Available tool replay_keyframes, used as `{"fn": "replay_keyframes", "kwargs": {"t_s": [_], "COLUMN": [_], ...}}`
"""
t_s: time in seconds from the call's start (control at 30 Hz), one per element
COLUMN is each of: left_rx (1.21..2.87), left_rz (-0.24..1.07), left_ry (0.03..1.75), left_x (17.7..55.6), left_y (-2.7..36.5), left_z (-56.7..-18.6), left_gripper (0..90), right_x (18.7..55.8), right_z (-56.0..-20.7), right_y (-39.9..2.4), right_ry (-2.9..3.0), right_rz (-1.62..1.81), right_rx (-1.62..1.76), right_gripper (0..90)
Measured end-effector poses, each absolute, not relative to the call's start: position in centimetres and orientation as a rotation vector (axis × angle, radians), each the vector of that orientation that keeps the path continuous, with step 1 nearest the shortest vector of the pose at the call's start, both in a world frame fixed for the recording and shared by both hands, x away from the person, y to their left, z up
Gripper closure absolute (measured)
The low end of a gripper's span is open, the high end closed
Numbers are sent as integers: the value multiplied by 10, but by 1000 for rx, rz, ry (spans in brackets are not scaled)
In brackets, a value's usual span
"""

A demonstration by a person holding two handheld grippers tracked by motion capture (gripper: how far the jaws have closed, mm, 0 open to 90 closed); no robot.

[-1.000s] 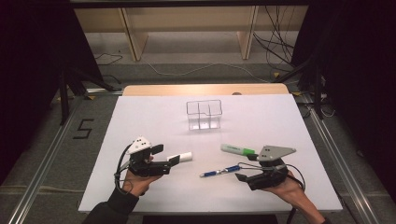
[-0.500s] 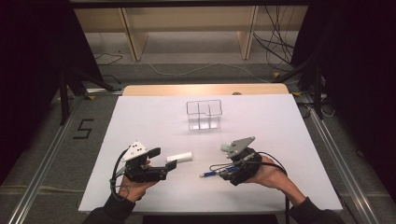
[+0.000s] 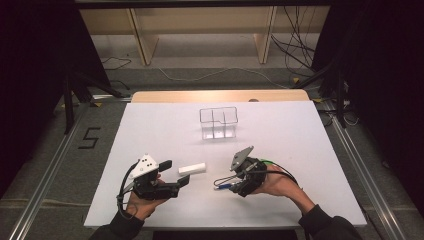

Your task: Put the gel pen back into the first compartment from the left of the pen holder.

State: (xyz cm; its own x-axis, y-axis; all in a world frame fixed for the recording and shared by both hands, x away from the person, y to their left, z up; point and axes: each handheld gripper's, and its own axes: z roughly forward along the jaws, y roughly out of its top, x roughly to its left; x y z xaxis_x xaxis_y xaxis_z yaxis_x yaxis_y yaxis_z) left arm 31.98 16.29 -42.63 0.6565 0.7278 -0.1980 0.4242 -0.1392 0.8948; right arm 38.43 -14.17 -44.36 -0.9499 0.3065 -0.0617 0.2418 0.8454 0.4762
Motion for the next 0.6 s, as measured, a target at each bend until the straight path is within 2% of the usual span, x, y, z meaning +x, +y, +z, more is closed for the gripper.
{"fn": "replay_keyframes", "kwargs": {"t_s": [0.6], "left_rx": [1769], "left_rz": [352], "left_ry": [934], "left_x": [322], "left_y": [165], "left_z": [-428], "left_gripper": [166], "right_x": [394], "right_z": [-459], "right_y": [-133], "right_ry": [2942], "right_rz": [584], "right_rx": [398], "right_gripper": [493]}}
